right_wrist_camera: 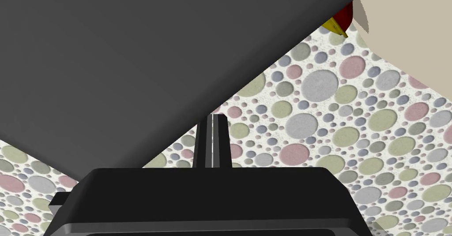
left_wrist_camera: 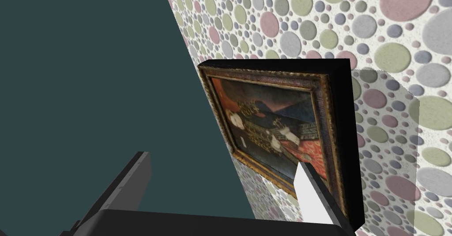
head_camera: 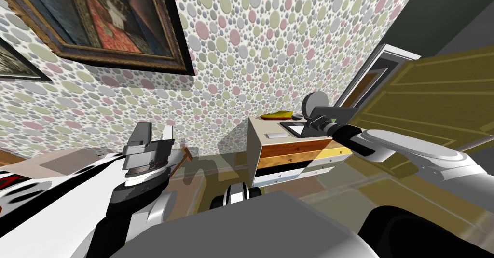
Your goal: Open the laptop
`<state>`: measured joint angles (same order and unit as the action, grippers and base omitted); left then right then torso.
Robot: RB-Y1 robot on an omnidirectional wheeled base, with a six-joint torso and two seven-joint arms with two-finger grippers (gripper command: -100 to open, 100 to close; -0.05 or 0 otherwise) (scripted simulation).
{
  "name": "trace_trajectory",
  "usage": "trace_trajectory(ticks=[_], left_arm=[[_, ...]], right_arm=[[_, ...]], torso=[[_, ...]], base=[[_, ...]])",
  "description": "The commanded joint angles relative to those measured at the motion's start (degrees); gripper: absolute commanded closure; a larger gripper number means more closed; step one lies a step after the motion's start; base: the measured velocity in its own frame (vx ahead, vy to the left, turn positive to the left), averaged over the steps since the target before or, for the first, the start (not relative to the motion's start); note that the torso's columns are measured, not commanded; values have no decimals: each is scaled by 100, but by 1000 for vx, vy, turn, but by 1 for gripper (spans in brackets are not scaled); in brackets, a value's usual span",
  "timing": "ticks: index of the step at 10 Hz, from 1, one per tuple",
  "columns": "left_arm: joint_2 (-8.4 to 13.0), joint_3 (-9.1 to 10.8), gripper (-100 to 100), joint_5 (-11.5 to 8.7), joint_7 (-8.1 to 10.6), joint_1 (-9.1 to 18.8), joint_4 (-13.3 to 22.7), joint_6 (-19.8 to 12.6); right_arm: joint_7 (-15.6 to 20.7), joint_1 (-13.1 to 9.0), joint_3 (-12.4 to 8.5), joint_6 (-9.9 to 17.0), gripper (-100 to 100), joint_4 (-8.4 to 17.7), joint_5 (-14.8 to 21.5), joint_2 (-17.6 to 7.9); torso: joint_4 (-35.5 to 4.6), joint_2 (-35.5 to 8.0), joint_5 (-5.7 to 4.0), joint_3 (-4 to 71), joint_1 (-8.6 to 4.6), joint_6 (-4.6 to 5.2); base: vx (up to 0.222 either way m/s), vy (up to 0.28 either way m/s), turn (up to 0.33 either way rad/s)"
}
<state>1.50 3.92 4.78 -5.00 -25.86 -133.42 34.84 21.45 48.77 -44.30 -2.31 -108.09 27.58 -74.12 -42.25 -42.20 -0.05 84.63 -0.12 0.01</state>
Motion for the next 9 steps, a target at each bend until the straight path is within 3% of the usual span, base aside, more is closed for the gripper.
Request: trace_trajectory(ticks=[1,3,5,7,8,9], left_arm=[[0,0,0,0,0,0,0,0],[-1,-1,0,0,0,1,0,0],[0,0,0,0,0,0,0,0],[0,0,0,0,0,0,0,0],[0,0,0,0,0,0,0,0],[0,-1,0,0,0,1,0,0]], right_arm=[[-106,-416,338,-335,100,377,181,-264],[-106,-743,685,-546,100,633,181,-306],[-106,-1096,1025,-546,100,997,181,-306],[-106,-1304,1067,-546,100,1163,181,-306],[-215,-1520,1335,-828,100,1404,361,-593],[-215,-1657,1465,-943,100,1558,361,-617]], torso=[[0,-1,-1,-1,-1,2],[-6,-16,9,-10,23,3],[-4,-7,1,-6,0,1],[-1,-1,2,-1,2,-1],[-3,-4,5,-3,10,-1],[-1,-12,11,-6,36,-19]], base=[[-41,44,204],[-43,53,50],[-7,9,-14],[3,-8,2],[-43,49,200],[-58,63,99]])
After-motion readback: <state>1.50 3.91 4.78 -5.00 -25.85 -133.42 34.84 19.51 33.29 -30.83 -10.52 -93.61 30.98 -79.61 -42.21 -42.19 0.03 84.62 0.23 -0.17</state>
